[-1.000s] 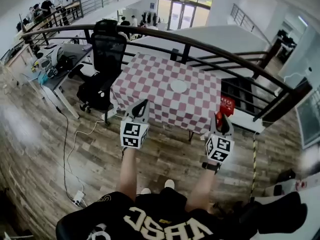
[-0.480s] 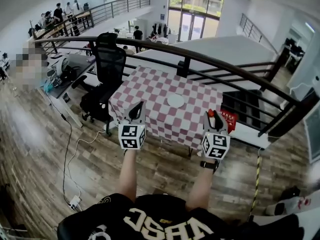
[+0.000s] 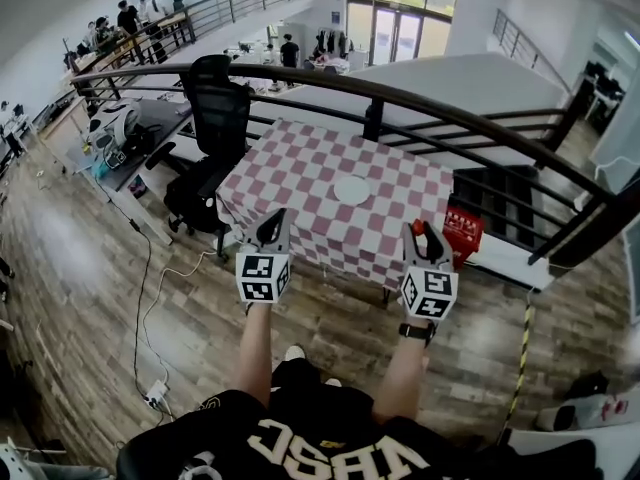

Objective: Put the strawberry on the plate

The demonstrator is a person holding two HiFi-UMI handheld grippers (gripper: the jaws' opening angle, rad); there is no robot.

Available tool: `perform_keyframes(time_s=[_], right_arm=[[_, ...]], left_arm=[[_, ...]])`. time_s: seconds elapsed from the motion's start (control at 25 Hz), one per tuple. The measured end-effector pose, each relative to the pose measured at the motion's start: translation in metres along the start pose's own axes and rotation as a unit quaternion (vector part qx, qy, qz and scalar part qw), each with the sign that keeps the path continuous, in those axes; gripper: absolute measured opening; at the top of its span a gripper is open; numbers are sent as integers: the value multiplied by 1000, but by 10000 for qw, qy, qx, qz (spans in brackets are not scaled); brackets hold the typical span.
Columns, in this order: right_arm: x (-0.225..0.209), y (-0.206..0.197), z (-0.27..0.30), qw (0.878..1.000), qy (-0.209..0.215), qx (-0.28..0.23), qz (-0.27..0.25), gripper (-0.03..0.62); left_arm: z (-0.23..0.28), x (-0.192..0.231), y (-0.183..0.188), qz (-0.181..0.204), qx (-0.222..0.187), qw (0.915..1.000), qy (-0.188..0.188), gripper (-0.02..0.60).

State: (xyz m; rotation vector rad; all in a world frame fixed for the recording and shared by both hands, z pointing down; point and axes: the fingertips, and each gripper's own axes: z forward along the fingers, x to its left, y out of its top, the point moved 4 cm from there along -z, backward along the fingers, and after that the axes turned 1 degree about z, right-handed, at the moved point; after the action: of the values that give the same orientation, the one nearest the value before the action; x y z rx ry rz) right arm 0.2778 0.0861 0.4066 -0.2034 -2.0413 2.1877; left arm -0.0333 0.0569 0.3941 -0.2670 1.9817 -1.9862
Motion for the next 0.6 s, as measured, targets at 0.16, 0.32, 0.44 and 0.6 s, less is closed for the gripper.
perform_keyframes(time_s=[0.16,0.32,0.44,0.6], right_arm=[[6,-10,22,9999,16,160,-53,158],[-1,1,58,9998,-6,129,-171,158],[2,9,99,9996,-11,90,-285,159],[13,25,163,9985,121,68,-539,158]], left_arm=[[18,17,-15,-181,112,9997,124,15],[65,14,-13,-440,-28,9990,-25,15],[112,17,-14,-375,-80,9987,-321,15],[177,49,-11,-582,-168,9974,-382,15]])
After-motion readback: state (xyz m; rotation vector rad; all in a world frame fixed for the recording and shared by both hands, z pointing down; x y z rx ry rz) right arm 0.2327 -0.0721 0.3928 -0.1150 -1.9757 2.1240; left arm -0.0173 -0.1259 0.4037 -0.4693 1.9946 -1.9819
